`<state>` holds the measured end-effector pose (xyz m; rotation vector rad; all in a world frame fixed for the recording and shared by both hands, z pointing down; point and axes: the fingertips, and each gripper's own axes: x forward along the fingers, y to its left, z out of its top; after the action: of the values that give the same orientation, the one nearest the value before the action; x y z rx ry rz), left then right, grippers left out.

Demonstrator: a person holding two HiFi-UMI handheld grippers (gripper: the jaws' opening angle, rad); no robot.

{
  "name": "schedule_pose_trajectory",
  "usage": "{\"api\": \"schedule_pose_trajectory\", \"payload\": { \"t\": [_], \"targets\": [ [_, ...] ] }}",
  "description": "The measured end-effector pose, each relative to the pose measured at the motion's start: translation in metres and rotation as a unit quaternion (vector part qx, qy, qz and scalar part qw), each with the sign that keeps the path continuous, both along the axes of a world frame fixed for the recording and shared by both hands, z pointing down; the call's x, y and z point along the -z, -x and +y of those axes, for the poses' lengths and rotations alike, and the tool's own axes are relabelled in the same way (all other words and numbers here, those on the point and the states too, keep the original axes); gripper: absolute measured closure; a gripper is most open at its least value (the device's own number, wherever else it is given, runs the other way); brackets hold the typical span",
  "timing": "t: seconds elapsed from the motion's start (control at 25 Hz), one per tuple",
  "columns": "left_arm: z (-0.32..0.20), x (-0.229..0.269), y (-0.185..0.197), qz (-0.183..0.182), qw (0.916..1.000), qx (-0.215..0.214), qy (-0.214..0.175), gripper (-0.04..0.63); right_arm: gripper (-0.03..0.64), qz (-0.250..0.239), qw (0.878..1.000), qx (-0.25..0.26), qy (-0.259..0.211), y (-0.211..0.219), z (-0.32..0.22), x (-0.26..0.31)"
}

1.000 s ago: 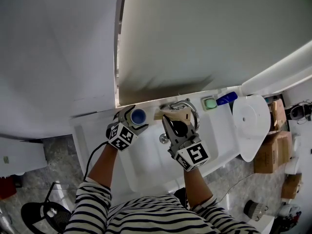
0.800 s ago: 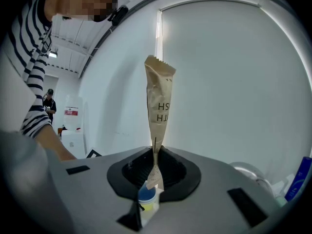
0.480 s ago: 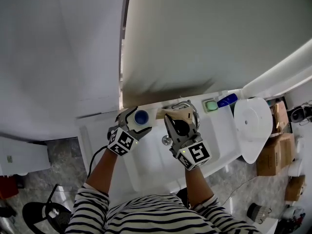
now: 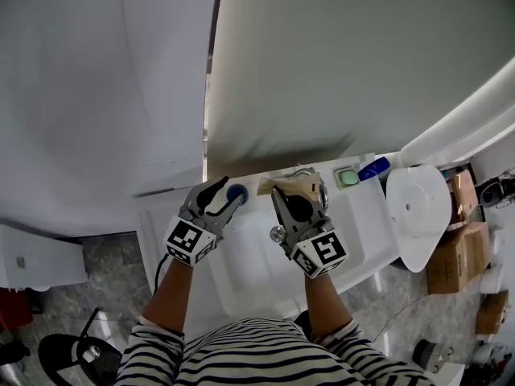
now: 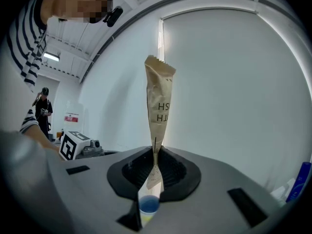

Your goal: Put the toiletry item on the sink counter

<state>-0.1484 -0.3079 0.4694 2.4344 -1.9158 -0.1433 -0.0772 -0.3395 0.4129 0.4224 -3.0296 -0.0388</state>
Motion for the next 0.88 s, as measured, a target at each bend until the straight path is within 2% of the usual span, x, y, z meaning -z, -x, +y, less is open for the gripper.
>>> {"api": "schedule_pose_trajectory", "payload": {
  "t": [0.12, 0.2, 0.56, 0.88],
  "targets": [
    [0.013, 0.021, 0.009, 0.037, 0.9988, 0.003, -0.031, 0.539, 0.589, -0.009, 1.0, 0.003, 0.004, 0.003, 0.005, 0.006],
    [0.022, 0.03, 0.011, 0.044, 0.9981, 0.003, -0.042, 0.584, 0.589, -0.014, 1.0, 0.005, 0.004, 0.006, 0.008, 0.009],
    [0.067, 0.068, 0.019, 0.038, 0.9959, 0.034, -0.074, 0.588, 0.589, -0.016, 1.0, 0.011, 0.003, 0.015, 0.016, 0.013],
    [0.099, 0.068, 0.021, 0.047, 0.9938, 0.061, -0.08, 0.588, 0.589, 0.015, 1.0, 0.02, 0.007, 0.028, 0.017, -0.007]
  ]
}}
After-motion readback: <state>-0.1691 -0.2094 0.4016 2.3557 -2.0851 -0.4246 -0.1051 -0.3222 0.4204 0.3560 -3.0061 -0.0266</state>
